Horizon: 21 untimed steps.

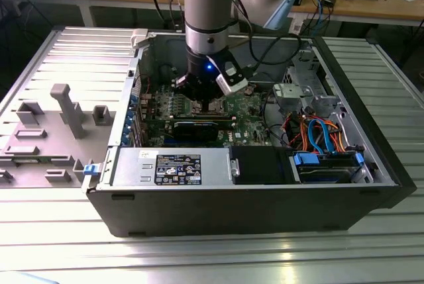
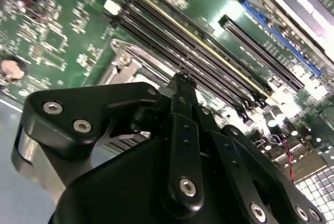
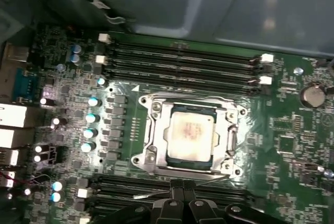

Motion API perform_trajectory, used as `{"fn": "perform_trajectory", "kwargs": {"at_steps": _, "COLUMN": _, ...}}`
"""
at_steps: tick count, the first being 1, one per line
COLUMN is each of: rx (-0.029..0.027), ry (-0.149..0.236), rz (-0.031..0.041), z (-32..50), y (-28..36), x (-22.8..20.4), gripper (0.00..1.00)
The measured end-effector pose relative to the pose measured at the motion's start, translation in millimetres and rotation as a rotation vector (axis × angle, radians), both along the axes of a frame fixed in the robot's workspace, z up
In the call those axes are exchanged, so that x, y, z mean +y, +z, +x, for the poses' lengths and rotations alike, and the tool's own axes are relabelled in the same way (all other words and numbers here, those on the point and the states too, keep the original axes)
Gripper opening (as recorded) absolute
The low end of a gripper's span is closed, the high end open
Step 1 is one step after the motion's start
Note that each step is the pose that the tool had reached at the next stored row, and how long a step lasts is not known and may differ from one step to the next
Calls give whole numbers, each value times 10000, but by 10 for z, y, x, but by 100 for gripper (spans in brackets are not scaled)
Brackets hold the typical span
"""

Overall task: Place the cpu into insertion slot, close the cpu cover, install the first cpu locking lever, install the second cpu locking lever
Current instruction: 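Install the second cpu locking lever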

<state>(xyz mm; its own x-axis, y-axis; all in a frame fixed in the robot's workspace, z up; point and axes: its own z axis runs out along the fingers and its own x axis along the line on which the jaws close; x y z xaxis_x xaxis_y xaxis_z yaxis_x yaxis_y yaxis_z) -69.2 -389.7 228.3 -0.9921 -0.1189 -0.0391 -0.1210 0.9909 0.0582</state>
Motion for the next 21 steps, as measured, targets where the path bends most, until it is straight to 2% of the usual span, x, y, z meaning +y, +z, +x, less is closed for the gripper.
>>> {"fn": "perform_trajectory", "kwargs": {"at_steps": 3, "rx": 1, "ry": 0, "rz": 11, "z": -71, "y": -31, "x": -11, "gripper": 11}}
{"fn": "perform_trajectory", "kwargs": {"at_steps": 8, "rx": 0, "ry": 0, "rz": 67, "z": -127, "y": -85, "x": -40, "gripper": 11}}
{"fn": "perform_trajectory", "kwargs": {"at_steps": 18, "rx": 2, "ry": 40, "rz": 138, "z": -238, "y": -194, "x": -43, "gripper": 11}}
{"fn": "perform_trajectory", "kwargs": {"at_steps": 19, "rx": 1, "ry": 55, "rz": 168, "z": -259, "y": -203, "x": -42, "gripper": 11}}
{"fn": "perform_trajectory", "kwargs": {"at_steps": 21, "rx": 1, "ry": 83, "rz": 278, "z": -284, "y": -204, "x": -42, "gripper": 11}}
